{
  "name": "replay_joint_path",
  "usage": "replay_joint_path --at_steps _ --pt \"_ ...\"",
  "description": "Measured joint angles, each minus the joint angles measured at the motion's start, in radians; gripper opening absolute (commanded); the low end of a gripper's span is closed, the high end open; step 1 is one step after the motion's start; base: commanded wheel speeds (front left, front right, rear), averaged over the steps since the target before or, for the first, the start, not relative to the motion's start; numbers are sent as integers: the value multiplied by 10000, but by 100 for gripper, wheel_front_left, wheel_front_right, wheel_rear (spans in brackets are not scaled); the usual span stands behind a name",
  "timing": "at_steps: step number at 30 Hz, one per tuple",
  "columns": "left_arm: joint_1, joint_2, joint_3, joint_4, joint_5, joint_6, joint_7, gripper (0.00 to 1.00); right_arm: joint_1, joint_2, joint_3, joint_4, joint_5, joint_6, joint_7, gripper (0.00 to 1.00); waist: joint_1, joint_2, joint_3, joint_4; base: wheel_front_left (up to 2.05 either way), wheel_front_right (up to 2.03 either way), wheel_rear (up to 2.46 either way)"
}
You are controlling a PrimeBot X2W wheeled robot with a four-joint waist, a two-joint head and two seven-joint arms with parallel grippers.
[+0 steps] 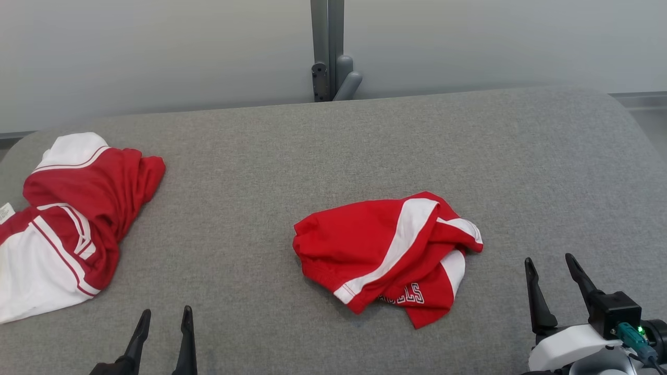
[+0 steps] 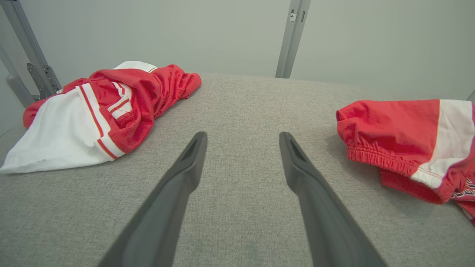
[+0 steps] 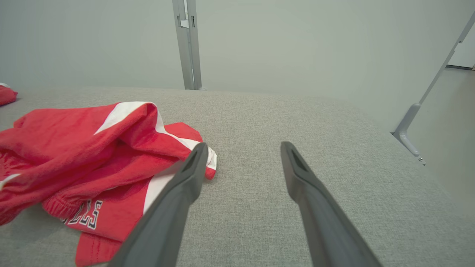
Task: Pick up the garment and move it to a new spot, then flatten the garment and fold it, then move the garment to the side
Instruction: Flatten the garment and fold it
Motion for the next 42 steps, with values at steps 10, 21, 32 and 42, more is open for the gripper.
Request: replay_joint_path --at_steps 10,21,32,42 --pt "-23 -52 -77 38 -2 -12 0 100 0 0 65 0 10 0 0 100 0 1 21 16 0 0 0" --pt "-344 -90 -359 848 -1227 58 109 100 -697 115 29 656 1618 0 0 100 0 0 170 -63 0 0 0" --pt "-1835 -127 -3877 -922 -4890 1931 3122 100 -3896 -874 1622 2596 3553 0 3398 100 0 3 1039 -72 0 0 0" --pt "-2163 -134 -5777 -1250 -5948 2610 4009 100 -4799 -1607 2592 3643 4510 0 4449 100 0 3 1700 434 0 0 0"
